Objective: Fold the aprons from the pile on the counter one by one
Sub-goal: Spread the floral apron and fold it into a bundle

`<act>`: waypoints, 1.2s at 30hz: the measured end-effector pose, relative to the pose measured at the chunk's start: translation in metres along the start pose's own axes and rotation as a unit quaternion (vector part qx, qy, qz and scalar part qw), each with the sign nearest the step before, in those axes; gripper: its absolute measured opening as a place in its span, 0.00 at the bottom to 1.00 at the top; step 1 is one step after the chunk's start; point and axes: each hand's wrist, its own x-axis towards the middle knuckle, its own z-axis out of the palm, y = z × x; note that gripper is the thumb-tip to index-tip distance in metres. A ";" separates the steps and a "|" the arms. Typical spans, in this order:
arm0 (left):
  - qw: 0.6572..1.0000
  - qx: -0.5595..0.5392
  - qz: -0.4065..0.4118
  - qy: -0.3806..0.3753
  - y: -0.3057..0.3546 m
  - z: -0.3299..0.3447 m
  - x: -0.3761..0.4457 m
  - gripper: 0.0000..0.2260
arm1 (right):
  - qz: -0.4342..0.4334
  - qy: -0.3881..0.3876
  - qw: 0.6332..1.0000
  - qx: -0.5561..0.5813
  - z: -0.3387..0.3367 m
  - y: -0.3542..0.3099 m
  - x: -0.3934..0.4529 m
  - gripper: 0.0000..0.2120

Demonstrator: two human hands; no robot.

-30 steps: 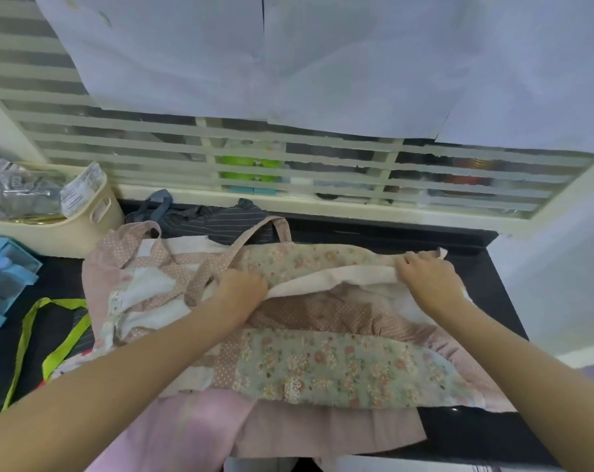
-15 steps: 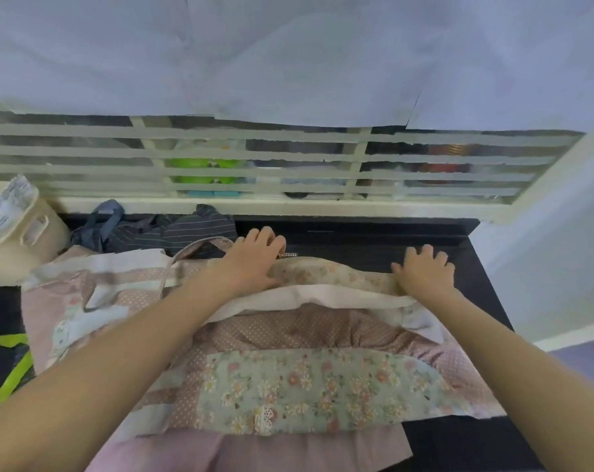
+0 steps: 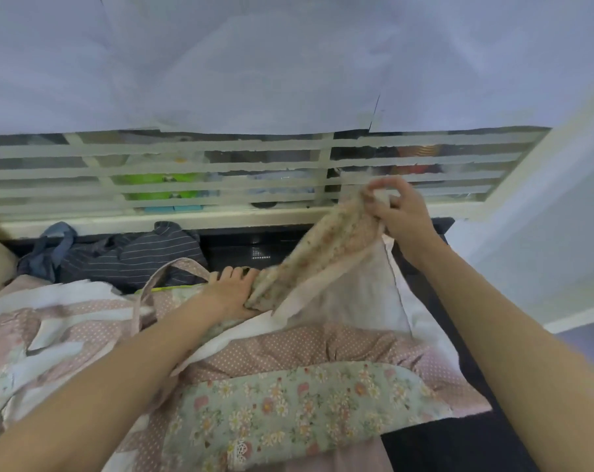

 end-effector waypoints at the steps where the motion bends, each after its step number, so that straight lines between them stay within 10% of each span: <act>1: 1.000 -0.010 -0.009 0.006 -0.002 0.002 0.002 0.38 | 0.000 -0.006 0.998 0.062 -0.007 -0.007 0.004 0.13; 3: 1.000 0.004 -0.010 0.002 -0.005 0.000 0.004 0.41 | 0.063 -0.007 0.994 0.093 -0.022 0.008 0.001 0.15; 5: 0.999 0.033 0.000 -0.007 -0.007 -0.003 0.006 0.45 | 0.134 0.000 0.980 -0.149 -0.040 0.053 -0.012 0.13; 8: 0.996 0.061 0.019 -0.060 -0.011 -0.006 0.004 0.48 | 0.230 -0.045 0.863 -0.448 -0.056 0.109 -0.025 0.19; 12: 0.999 -0.023 0.021 -0.035 -0.015 -0.014 -0.001 0.39 | 0.261 -0.024 0.901 -0.347 -0.030 0.104 -0.016 0.33; 16: 0.958 -0.005 0.149 0.244 0.002 -0.014 -0.020 0.27 | 0.235 -0.048 0.940 -0.241 -0.013 0.094 -0.014 0.38; 20: 0.978 0.089 0.188 -0.014 0.016 0.009 -0.039 0.23 | 0.235 -0.056 0.956 -0.166 -0.014 0.069 -0.008 0.19; 25: 0.978 -0.002 0.186 0.092 -0.006 -0.005 -0.058 0.10 | 0.239 -0.045 0.953 -0.183 -0.049 0.070 -0.018 0.17; 31: 0.962 -0.034 0.196 -0.186 0.010 0.014 -0.083 0.10 | 0.226 -0.172 0.721 -0.632 -0.030 0.110 -0.059 0.24; 36: 0.977 -0.176 0.110 0.053 -0.022 -0.019 -0.058 0.12 | -0.037 -0.125 0.708 -0.694 0.025 0.066 -0.039 0.22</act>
